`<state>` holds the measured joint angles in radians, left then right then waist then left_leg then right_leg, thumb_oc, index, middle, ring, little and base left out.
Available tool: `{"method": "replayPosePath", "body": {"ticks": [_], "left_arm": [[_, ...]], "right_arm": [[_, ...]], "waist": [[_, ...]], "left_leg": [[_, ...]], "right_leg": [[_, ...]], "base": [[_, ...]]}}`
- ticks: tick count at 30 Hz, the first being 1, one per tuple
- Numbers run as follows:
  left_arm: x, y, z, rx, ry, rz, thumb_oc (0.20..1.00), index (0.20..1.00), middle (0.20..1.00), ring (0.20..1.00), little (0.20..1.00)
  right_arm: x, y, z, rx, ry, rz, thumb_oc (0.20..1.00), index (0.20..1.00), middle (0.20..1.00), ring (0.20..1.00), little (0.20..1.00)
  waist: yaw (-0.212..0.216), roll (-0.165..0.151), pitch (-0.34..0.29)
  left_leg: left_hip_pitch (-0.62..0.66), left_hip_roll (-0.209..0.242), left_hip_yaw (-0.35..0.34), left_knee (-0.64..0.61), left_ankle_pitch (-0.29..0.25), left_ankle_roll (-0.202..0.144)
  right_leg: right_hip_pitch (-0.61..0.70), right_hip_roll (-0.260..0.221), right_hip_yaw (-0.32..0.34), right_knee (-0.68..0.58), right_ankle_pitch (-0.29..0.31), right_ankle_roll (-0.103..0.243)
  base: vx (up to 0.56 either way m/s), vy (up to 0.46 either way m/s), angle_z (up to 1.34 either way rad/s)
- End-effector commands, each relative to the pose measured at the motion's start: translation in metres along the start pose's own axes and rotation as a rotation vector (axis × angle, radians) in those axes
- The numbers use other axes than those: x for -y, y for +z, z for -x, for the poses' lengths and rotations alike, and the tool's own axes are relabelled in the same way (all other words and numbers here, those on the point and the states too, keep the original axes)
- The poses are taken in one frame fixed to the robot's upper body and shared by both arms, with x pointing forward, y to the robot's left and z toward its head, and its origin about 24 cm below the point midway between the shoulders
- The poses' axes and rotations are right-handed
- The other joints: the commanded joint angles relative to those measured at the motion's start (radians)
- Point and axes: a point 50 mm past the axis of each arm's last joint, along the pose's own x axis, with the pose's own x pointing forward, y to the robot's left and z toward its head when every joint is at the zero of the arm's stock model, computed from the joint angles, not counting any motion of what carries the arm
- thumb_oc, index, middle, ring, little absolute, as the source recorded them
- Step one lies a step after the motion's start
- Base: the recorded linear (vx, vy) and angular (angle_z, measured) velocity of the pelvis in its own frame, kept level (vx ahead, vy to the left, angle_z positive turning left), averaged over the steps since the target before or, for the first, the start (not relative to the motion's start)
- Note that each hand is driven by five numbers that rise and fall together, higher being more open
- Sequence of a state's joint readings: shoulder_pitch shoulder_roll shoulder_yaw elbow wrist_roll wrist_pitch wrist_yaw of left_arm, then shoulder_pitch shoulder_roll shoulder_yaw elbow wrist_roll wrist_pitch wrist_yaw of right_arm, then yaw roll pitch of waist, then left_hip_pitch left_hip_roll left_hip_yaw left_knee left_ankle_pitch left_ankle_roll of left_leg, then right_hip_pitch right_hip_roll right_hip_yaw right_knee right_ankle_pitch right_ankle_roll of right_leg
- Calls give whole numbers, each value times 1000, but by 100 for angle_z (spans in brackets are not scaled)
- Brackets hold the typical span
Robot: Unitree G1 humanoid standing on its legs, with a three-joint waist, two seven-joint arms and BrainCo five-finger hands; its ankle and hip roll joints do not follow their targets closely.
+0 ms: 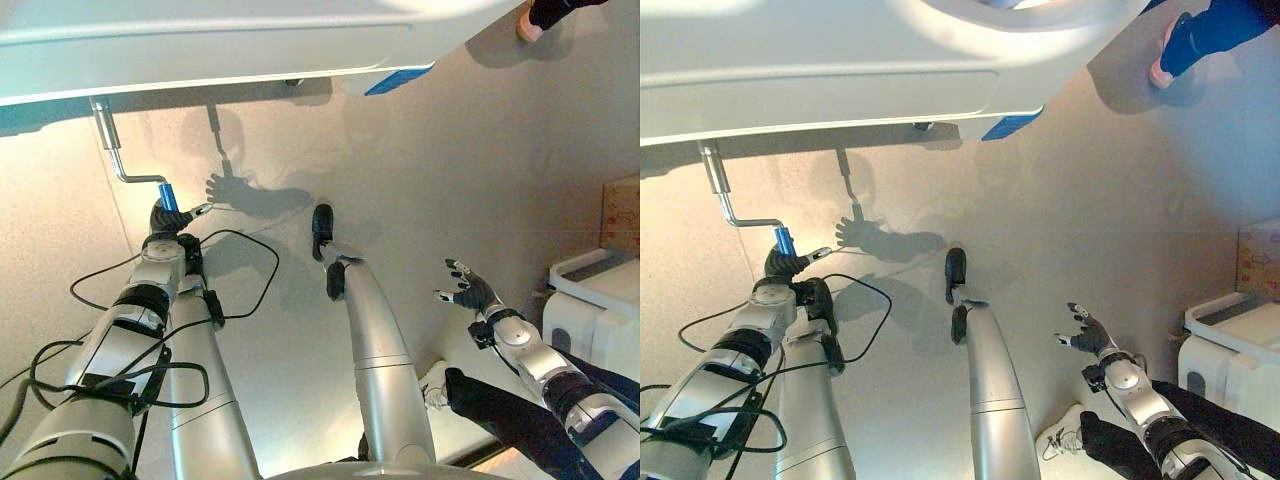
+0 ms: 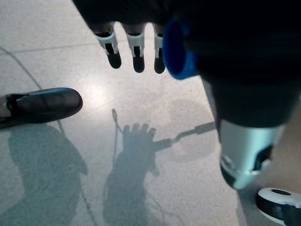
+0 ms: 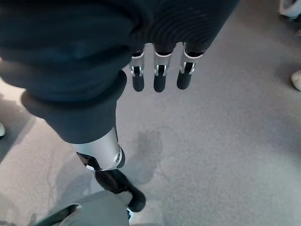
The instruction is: Raise the hospital bed
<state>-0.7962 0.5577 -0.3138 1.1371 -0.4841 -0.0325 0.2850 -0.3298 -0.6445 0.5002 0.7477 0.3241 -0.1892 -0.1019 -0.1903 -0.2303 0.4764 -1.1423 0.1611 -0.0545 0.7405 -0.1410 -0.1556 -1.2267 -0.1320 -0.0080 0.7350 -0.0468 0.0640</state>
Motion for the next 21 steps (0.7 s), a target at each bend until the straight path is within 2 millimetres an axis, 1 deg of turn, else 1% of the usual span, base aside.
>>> {"method": "replayPosePath", "body": {"ticks": [1,4,8,9,10,13,14,15,16,17,18,19,21], "left_arm": [[23,-65,20,-169,-77,-70,1000,1000,1000,1000,1000],[26,-95,32,-252,-116,-120,1000,1000,1000,1000,1000],[26,-96,32,-252,-116,-120,1000,1000,1000,1000,1000],[38,-154,66,-420,-252,-207,1000,1000,1000,1000,1000],[39,-170,78,-469,-289,-232,1000,1000,1000,1000,1000],[39,-171,78,-469,-289,-232,1000,1000,1000,1000,1000],[42,-196,98,-552,-351,-245,1000,1000,1000,1000,1000],[42,-196,98,-552,-351,-245,1000,1000,1000,1000,1000],[37,-209,109,-593,-353,-242,1000,1000,1000,1000,1000],[36,-217,116,-618,-365,-247,1000,1000,1000,1000,1000],[29,-230,127,-668,-357,-245,1000,1000,1000,1000,1000],[29,-230,127,-668,-357,-245,1000,1000,1000,1000,1000],[23,-244,139,-715,-374,-279,1000,1000,1000,1000,1000]], "right_arm": [[19,-33,20,-115,-39,68,1000,1000,1000,1000,1000],[18,-33,18,-120,-40,69,1000,1000,1000,1000,1000],[18,-33,18,-120,-39,69,1000,1000,1000,1000,1000],[5,-49,21,-194,-16,72,1000,1000,1000,1000,1000],[2,-55,22,-222,-13,81,1000,1000,1000,1000,1000],[2,-55,22,-222,-13,81,1000,1000,1000,1000,1000],[-5,-72,27,-306,-5,85,1000,1000,1000,1000,1000],[-5,-72,27,-306,-5,85,1000,1000,1000,1000,1000],[-6,-80,31,-340,-7,70,1000,1000,1000,1000,1000],[-6,-85,33,-363,-9,64,1000,1000,1000,1000,1000],[-12,-93,39,-395,10,49,1000,1000,1000,1000,1000],[-12,-93,39,-395,10,49,1000,1000,1000,1000,1000],[-16,-103,47,-435,26,42,1000,1000,1000,1000,1000]], "waist": [[0,22,-42],[12,32,-44],[12,31,-43],[38,78,-70],[48,103,-84],[48,103,-82],[62,149,-110],[62,149,-110],[68,173,-136],[72,181,-143],[74,191,-164],[75,191,-163],[74,200,-185]], "left_leg": [[-26,-30,6,-49,86,75],[24,-32,10,-131,115,72],[26,-32,10,-133,116,72],[189,-50,26,-307,173,69],[265,-59,28,-364,182,70],[269,-59,29,-366,183,70],[404,-73,33,-446,191,69],[405,-73,33,-446,191,69],[501,-73,38,-494,188,71],[546,-73,40,-512,188,71],[621,-74,43,-559,219,71],[623,-74,43,-560,219,71],[704,-71,48,-590,218,68]], "right_leg": [[19,10,-37,-61,23,-4],[63,5,-41,-104,33,-2],[65,5,-41,-106,33,-2],[195,-2,-51,-191,41,5],[252,-4,-55,-220,40,9],[255,-4,-55,-221,41,9],[381,-8,-59,-283,41,12],[381,-8,-59,-283,41,12],[461,-10,-62,-318,41,16],[505,-13,-69,-340,44,18],[582,-16,-82,-391,74,15],[583,-16,-82,-392,74,15],[664,-14,-95,-425,74,19]], "base": [[-30,11,3],[-19,3,9],[-3,0,6],[-27,85,3],[-28,85,12],[11,54,6],[37,106,0],[84,166,-6],[90,77,-14],[98,102,-20],[50,42,-9],[60,32,-4],[141,23,6]]}}
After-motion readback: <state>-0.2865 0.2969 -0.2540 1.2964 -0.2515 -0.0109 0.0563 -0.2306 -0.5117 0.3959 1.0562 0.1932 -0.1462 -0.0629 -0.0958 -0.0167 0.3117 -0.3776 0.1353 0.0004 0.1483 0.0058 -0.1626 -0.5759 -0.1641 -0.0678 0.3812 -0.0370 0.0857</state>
